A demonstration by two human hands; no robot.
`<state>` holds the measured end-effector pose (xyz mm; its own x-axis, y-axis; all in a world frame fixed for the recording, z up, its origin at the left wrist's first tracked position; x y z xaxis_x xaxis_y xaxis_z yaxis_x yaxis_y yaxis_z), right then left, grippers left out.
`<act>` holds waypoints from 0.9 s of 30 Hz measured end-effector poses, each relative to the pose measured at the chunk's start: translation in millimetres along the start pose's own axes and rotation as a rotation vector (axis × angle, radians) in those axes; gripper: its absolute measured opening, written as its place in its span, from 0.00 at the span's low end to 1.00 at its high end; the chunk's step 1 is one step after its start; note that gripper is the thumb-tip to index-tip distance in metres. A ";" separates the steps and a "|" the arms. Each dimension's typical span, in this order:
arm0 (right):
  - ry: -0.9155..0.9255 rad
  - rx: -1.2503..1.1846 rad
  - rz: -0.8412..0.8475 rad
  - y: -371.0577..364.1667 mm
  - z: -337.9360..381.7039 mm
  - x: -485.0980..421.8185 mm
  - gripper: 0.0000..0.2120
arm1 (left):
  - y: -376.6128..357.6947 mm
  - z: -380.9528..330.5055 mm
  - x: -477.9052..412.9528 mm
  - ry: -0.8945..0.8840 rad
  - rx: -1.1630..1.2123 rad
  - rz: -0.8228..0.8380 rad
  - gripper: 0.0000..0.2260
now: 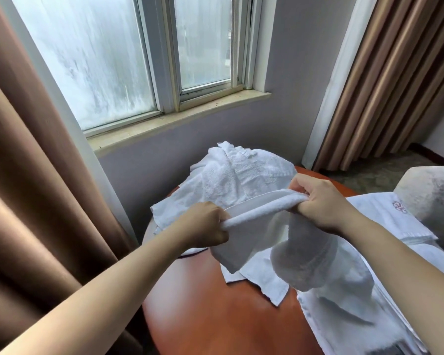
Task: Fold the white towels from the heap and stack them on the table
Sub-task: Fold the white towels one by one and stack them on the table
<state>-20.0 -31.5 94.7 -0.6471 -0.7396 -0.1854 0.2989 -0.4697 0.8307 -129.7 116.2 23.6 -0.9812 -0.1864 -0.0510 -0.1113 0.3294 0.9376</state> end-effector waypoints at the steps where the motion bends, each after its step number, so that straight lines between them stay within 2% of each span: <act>1: -0.004 0.001 -0.003 0.2 -0.7 0.3 0.09 | 2.8 0.8 -0.2 0.000 -0.036 -0.017 0.13; 4: -0.016 0.007 -0.011 1.4 -3.2 0.2 0.11 | 0.8 2.7 1.0 -0.023 -0.088 0.004 0.12; 9: -0.061 -0.006 -0.054 10.5 -10.1 -1.4 0.13 | -7.0 21.4 5.3 0.020 -0.174 0.051 0.17; 12: -0.069 -0.013 -0.065 15.3 -12.4 -1.9 0.12 | -4.5 26.8 10.2 -0.041 0.047 -0.013 0.21; 16: -0.080 -0.002 -0.067 16.7 -13.8 -2.6 0.10 | 14.8 26.1 16.6 -0.136 0.305 -0.196 0.17; 20: -0.103 0.007 -0.063 17.6 -20.1 -2.3 0.09 | 35.0 31.6 22.3 -0.134 0.532 -0.384 0.14; 23: -0.123 -0.023 -0.059 17.9 -26.0 -0.6 0.10 | 47.1 27.9 24.4 -0.191 0.569 -0.430 0.13; 27: -0.124 -0.019 -0.062 20.3 -28.0 -0.3 0.08 | 55.5 19.4 25.2 -0.291 0.401 -0.383 0.14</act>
<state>5.8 -54.3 96.9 -0.7463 -0.6438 -0.1688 0.2681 -0.5229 0.8091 -163.7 147.7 67.7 -0.8566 -0.1184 -0.5022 -0.4584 0.6216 0.6353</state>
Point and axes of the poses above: each hand's wrist, its own x-axis away from the middle knuckle, its own y-axis out of the back of the hand, z = x × y, the point moved 10 cm from there along -x, towards the middle knuckle, and after that the axes turned 6 degrees about x, right-handed, at the moved point
